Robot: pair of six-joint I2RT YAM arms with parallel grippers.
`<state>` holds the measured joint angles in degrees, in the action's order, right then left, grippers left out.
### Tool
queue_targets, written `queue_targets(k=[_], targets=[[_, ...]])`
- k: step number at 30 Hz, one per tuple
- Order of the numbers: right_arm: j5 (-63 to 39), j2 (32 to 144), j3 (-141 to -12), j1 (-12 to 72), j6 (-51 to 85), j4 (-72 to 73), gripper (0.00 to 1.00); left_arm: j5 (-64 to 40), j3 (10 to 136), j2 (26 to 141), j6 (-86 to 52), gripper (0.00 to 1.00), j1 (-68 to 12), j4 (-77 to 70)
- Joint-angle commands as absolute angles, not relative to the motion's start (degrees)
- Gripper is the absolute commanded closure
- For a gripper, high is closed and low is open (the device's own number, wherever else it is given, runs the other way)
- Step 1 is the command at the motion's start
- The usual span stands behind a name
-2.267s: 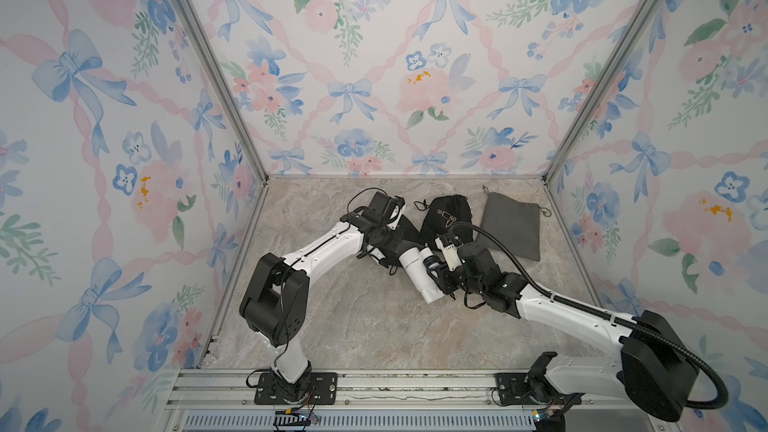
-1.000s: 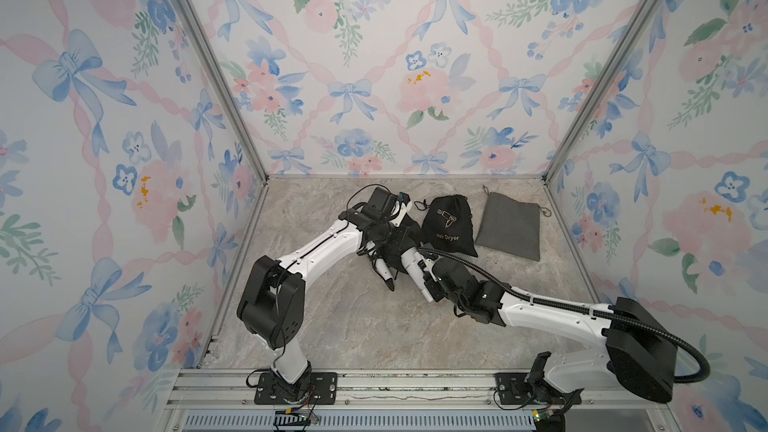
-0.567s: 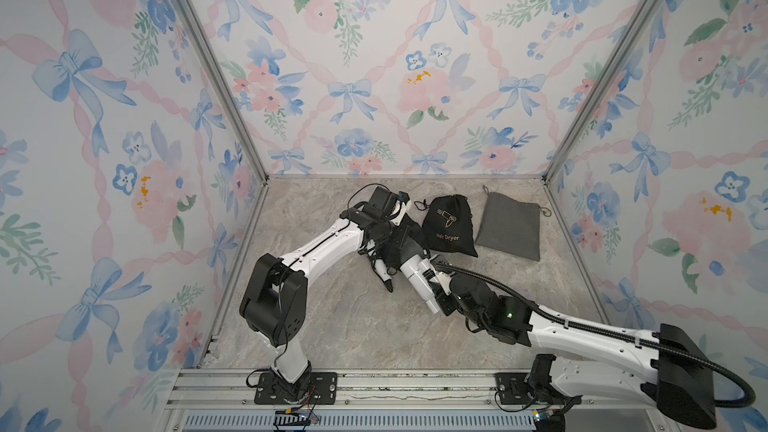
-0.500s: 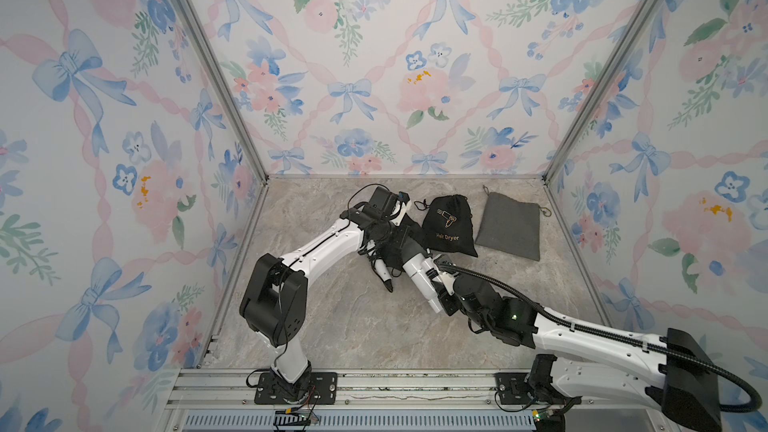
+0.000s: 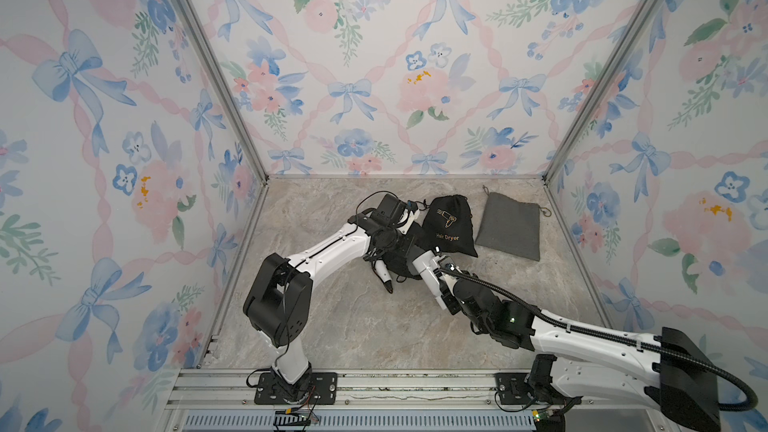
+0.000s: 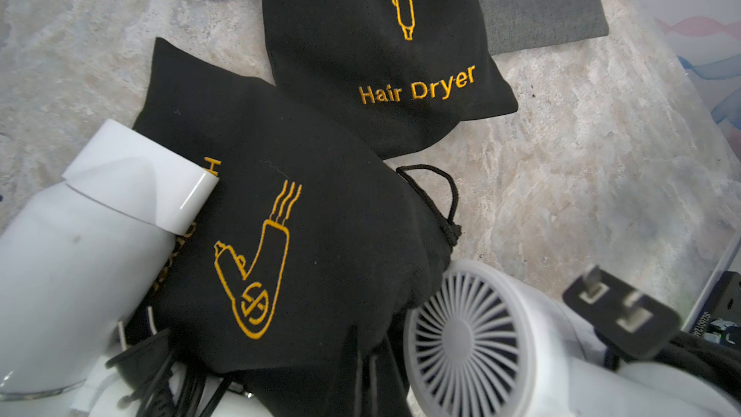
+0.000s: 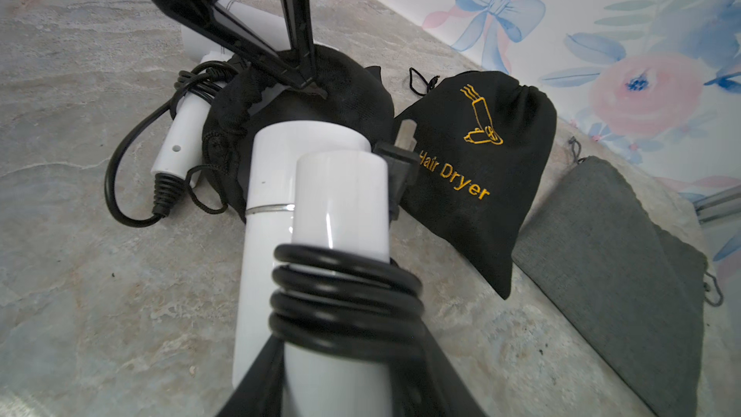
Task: Pack away hair dryers
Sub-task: Place the hair dryer in the drawstring bag.
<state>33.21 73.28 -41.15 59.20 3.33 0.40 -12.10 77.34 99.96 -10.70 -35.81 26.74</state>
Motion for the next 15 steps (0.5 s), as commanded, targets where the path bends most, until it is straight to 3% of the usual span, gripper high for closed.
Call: queue_targets(k=[1, 15], targets=[[36.5, 76.8, -42.4, 59.4, 1.0, 7.3, 0.71, -14.2, 76.9, 99.2, -10.7, 0.98, -35.8, 26.3], [43.7, 86.9, -44.6, 64.6, -9.8, 14.0, 0.71, -17.9, 77.9, 97.9, -11.2, 0.97, -34.6, 26.2]])
